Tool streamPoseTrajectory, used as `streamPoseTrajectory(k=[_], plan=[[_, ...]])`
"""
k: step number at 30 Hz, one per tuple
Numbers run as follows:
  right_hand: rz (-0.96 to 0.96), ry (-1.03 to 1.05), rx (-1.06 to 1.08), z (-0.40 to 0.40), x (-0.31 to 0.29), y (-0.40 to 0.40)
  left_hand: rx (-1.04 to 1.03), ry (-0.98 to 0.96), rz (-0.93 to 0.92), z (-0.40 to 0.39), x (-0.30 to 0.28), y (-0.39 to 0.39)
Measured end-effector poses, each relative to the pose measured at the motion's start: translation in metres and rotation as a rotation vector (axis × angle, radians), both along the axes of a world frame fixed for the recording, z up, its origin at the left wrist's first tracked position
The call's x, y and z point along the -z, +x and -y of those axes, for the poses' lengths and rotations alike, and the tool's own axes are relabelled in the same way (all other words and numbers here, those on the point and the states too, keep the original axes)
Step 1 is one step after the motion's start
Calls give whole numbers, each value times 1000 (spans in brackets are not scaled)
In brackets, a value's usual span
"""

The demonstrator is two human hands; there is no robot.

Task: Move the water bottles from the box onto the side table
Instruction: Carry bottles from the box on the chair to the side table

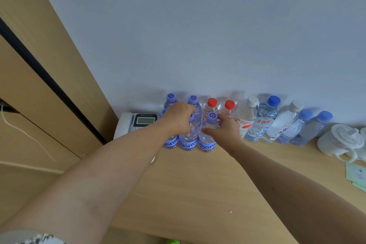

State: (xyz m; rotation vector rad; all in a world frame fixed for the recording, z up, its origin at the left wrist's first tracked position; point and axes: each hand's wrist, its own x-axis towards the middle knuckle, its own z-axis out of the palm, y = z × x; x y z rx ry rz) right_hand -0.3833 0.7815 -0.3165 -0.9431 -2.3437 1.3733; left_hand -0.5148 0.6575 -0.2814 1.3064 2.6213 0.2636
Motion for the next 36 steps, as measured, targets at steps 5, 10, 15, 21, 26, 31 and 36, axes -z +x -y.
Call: streamPoseTrajectory(k=[5,10,15,21,26,31,36], plan=[[3,17,-3,-1,-2,-3,12,-37,-4,1,-3,1],[30,-21,-31,3,-5,-2,81,-79,3,0,-6,0],[11,-34,35,12,-2,10,141,68,7,-5,-8,4],[84,52,203,16,0,50,174,382,-55,-26,-18,29],[154,142,311,-1,-12,109,307,450,-108,-64,-27,86],[227,233,476,-24,-28,214,488,399,-95,-109,-32,178],[310,301,678,-36,-46,356,665,341,-77,-152,-40,314]])
